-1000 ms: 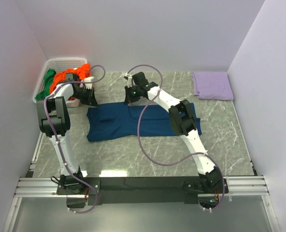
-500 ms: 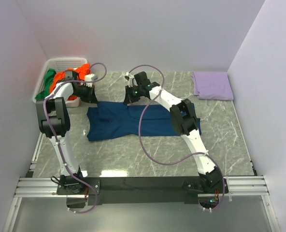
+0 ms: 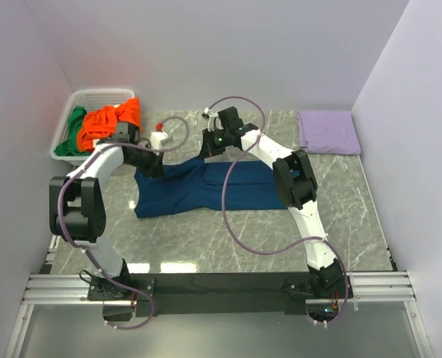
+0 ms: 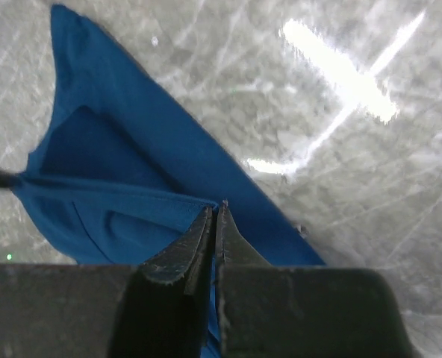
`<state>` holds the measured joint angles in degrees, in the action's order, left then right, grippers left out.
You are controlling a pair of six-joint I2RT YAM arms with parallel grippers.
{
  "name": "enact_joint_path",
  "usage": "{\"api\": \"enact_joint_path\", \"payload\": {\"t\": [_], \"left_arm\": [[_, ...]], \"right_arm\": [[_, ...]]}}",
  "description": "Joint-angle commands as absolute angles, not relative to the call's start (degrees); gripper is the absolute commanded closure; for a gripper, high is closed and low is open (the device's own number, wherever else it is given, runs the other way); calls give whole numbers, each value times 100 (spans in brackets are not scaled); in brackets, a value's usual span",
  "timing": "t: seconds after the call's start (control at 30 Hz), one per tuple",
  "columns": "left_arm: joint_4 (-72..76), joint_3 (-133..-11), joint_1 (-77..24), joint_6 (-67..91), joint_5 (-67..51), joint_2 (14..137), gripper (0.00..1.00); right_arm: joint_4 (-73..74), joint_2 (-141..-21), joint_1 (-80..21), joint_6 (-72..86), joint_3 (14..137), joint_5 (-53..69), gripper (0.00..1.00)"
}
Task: Fold and stack the t-shirts
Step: Fold the tshirt
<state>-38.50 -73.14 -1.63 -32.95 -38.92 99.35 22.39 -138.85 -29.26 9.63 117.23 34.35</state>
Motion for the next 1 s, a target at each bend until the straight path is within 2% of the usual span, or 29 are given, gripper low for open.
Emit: {"api": "enact_joint_path", "payload": {"t": [0.0,0.13,0.23,0.3,0.33,0.4,0.43,0.5,0.6,0.77,0.97], "left_arm": [[-3903,-6795,-404,-3717,-3613,9782,99],[-3771,-6320,-492,-3893,-3165,9721,99],[-3937,-6275,-510,-4025,-3120,9800,97],[-4086,-6302,-519,-4174,-3208,9782,88],[-4261,-6319,-519,-4227,-3234,9713,78],[-4473,-6459,-519,-4421,-3436,9651,72],[-4613,-6521,-519,-4430,-3497,9572,68],[-4719,-6740,-519,-4369,-3655,9484,64],[-4395,-6987,-519,-3807,-3831,9422,62],[-3367,-7267,-842,-2595,-3648,9667,64],[-2839,-7532,-1397,-1681,-3393,10581,68]], "right_arm": [[2373,-13343,-2856,713,11549,3568,96],[2592,-13192,-2821,300,11268,3595,88],[3066,-13219,-2813,54,11320,3551,76],[3304,-13114,-2778,53,11320,3463,71],[3331,-13052,-2743,53,11294,3393,70],[3366,-12790,-2628,61,11189,3288,63],[3384,-12692,-2576,-95,11154,3270,62],[3550,-12438,-2382,-193,11083,3340,62],[3909,-12157,-2119,-369,10917,3358,65],[4464,-11866,-1671,-826,10329,3270,75],[4991,-11584,-1108,-1344,9354,2787,81]]}}
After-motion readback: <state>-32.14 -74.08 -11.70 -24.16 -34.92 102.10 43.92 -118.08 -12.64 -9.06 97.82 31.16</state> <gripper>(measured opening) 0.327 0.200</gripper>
